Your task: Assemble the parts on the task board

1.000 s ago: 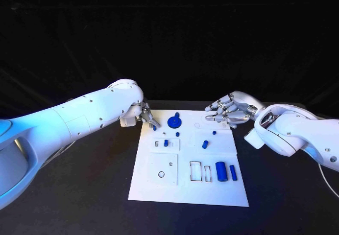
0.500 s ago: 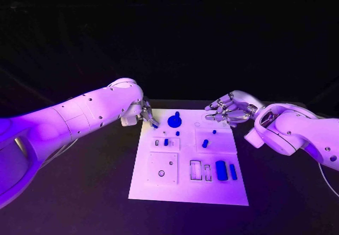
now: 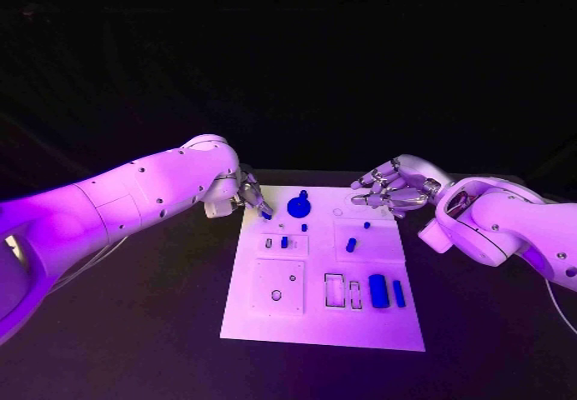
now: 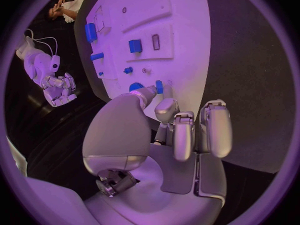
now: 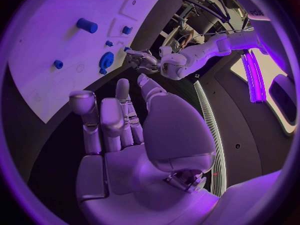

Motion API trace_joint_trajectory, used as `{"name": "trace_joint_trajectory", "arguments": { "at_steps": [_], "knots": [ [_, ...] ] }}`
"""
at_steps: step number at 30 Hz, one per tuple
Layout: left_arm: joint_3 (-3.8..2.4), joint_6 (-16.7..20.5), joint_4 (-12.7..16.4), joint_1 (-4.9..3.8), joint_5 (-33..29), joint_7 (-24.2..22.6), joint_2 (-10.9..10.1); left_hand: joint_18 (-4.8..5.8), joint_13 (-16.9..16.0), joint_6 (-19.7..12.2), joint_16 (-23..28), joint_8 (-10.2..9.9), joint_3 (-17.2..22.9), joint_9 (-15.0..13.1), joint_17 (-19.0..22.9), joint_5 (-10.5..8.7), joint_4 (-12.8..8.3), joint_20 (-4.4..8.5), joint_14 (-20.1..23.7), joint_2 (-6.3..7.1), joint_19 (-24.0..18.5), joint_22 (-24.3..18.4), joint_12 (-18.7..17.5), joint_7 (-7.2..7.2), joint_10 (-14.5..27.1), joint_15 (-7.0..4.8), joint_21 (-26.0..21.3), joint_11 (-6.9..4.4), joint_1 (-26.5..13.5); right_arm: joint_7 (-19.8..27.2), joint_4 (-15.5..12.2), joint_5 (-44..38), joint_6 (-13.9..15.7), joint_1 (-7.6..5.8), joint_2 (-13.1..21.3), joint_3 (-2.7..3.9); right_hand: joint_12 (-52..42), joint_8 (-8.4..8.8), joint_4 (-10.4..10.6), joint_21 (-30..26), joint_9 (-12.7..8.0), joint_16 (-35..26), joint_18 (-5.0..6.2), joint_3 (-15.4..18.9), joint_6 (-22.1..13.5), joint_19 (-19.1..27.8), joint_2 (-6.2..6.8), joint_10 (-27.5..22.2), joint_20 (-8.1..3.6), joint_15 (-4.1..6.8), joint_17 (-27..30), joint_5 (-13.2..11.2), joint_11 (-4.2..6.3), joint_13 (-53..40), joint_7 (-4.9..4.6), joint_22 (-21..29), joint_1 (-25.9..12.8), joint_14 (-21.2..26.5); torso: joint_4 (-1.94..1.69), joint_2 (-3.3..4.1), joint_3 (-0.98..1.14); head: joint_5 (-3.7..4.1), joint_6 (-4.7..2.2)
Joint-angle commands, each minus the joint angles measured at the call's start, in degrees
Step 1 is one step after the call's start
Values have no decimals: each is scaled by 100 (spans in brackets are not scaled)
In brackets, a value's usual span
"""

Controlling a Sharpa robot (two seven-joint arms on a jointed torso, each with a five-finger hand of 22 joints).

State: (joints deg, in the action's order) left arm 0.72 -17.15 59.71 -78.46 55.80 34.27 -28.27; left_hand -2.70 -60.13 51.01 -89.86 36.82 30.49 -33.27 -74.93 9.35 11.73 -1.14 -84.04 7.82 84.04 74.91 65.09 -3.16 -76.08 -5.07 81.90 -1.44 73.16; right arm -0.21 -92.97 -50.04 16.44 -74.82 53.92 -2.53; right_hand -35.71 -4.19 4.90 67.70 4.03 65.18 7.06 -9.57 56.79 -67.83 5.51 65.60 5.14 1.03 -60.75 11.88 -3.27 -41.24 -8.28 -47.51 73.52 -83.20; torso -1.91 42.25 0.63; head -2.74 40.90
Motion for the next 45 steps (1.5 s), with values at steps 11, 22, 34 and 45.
{"name": "trace_joint_trajectory", "arguments": {
  "at_steps": [11, 22, 34, 45],
  "knots": [
    [56, 817, 1145, 67, -90, -338, -683, 98, -292, 309, -14, -7, 953, 12, -1507, 1084, -1124, 11, -596, 416, 346, 1052, 248, 52, -278, 8, 183, -35, -178, -7, -23, -51, -76, 5, 29, -2, -31, -21, 30, -44, 8, -31, 106, 49, -37, 26, -62, -36, -1, -1, -5, 41, -1, 9, -7, 10, -8, 20, -16, -2, -3, -24, 33],
    [111, 1130, 1603, 282, 342, -302, -899, 108, -349, 406, -14, -73, 900, 54, -1507, 1319, -1178, 18, -596, 450, 363, 1085, 279, 59, -331, 3, 222, -43, -196, -2, -16, -50, -73, 5, 29, -4, -31, -21, 30, -44, 8, -31, 106, 49, -37, 26, -62, -36, -1, -1, -5, 41, -1, 9, -7, 10, -8, 20, -40, -20, -15, -40, 66],
    [122, 1008, 1835, 389, 541, -13, -956, 109, -351, 416, -14, -79, 895, 57, -1507, 1335, -1183, 18, -596, 451, 365, 1088, 279, 61, -335, 2, 224, -44, -198, 8, -12, -42, -83, 7, 26, -7, -34, -22, 41, -48, 8, -36, 106, 61, -38, 23, -73, -38, -1, -2, -3, 56, -1, 11, -7, 12, -9, 19, -32, -14, -11, -62, 89],
    [125, 694, 1859, 425, 592, 153, -959, 106, -338, 432, -14, -84, 891, 61, -1507, 1354, -1188, 17, -596, 451, 360, 1079, 265, 64, -333, 2, 212, -46, -200, 11, -5, -41, -88, 9, 17, -9, -34, -22, 41, -48, 8, -36, 106, 61, -38, 23, -73, -38, -1, -2, -3, 56, -1, 11, -7, 12, -9, 19, -27, -12, -6, -79, 118]
  ]
}}
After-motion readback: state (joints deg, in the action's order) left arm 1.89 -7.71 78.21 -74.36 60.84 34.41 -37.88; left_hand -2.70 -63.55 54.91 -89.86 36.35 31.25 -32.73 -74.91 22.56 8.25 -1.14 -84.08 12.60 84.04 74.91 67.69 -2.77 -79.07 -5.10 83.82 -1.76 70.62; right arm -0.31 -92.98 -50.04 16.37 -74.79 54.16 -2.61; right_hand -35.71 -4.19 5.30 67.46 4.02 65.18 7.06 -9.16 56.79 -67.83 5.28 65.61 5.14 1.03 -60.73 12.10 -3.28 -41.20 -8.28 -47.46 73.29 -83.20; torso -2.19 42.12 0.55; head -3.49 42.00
